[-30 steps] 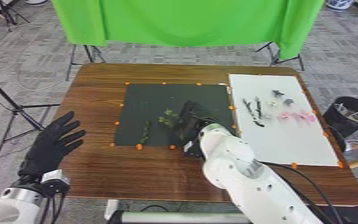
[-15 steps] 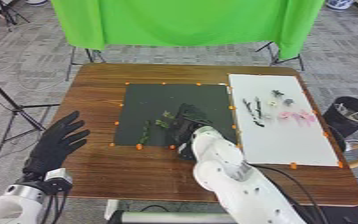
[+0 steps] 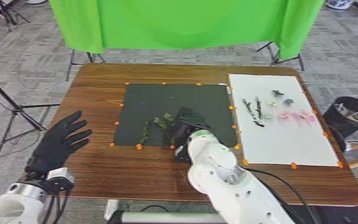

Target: Arrange flowers

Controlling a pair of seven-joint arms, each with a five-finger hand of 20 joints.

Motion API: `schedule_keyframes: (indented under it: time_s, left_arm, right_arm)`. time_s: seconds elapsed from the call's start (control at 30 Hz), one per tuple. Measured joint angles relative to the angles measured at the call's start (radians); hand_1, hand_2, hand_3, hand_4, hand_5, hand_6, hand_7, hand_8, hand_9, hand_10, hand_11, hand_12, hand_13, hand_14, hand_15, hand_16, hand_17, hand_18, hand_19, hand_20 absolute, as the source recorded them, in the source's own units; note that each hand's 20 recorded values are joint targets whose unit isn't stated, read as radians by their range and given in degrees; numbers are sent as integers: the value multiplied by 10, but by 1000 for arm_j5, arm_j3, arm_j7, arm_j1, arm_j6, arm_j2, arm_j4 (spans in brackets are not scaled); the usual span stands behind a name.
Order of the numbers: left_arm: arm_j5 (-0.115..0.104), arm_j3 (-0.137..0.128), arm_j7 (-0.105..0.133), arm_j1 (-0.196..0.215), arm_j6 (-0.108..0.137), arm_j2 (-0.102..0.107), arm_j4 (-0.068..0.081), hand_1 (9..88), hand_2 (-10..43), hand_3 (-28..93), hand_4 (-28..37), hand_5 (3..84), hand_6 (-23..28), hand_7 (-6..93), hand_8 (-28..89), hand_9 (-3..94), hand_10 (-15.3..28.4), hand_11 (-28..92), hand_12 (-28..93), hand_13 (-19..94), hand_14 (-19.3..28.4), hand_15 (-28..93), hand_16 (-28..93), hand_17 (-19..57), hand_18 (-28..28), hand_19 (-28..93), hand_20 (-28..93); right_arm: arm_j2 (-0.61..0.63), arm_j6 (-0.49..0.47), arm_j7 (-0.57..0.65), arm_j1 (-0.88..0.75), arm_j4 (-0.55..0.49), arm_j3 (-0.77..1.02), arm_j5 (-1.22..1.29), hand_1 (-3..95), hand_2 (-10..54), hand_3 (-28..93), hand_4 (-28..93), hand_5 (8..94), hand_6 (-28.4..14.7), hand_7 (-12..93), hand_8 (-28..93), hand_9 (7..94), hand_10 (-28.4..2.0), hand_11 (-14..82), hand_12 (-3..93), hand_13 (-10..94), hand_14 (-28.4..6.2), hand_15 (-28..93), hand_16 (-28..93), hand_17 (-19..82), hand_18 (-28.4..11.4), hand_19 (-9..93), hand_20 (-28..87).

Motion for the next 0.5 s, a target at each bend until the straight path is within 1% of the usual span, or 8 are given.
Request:
schedule_keyframes:
  time_s: [0.17, 0.2, 0.27, 0.3, 0.5]
  left_arm:
    - [0, 2, 1, -4, 0, 1, 1, 258, -37, 693, -242, 265, 26, 207, -109, 241, 118, 194, 160, 209, 164, 301, 2, -97, 230, 429, 84]
    - [0, 2, 2, -4, 0, 1, 1, 258, -37, 693, -242, 265, 26, 207, -109, 241, 118, 194, 160, 209, 164, 300, 2, -97, 230, 429, 84]
    - [0, 1, 2, -3, 0, 1, 1, 258, -37, 694, -242, 265, 26, 207, -109, 241, 118, 195, 160, 209, 164, 300, 2, -97, 230, 430, 84]
    - [0, 0, 2, -3, 0, 1, 1, 258, -37, 694, -242, 265, 26, 207, -109, 241, 119, 195, 160, 209, 163, 300, 2, -97, 230, 430, 84]
    - [0, -1, 1, -2, -1, -1, 1, 259, -37, 693, -243, 265, 26, 207, -109, 241, 119, 195, 159, 209, 164, 300, 2, -97, 230, 430, 84]
  right_arm:
    - [5, 4, -1, -1, 0, -8, -12, 294, -55, 845, -188, 848, 22, 399, 163, 867, -71, 630, 495, 830, -70, 829, 404, 511, -223, 932, 572]
    - [6, 4, -1, -1, 0, -9, -12, 281, -48, 843, -185, 847, 21, 410, 115, 866, -70, 630, 496, 828, -70, 828, 407, 510, -223, 932, 571]
    - [9, 4, -3, -1, 0, -9, -15, 257, -33, 842, -176, 847, 18, 440, -42, 864, -72, 630, 494, 826, -70, 828, 406, 507, -222, 932, 570]
    - [10, 4, -5, -1, 0, -9, -18, 247, -31, 841, -176, 847, 17, 443, -68, 864, -72, 630, 493, 826, -71, 828, 405, 506, -223, 932, 570]
    - [19, 6, -32, -3, -2, -1, -51, 211, -30, 830, -179, 848, 14, 438, -77, 862, -73, 628, 493, 823, -74, 829, 405, 505, -224, 932, 571]
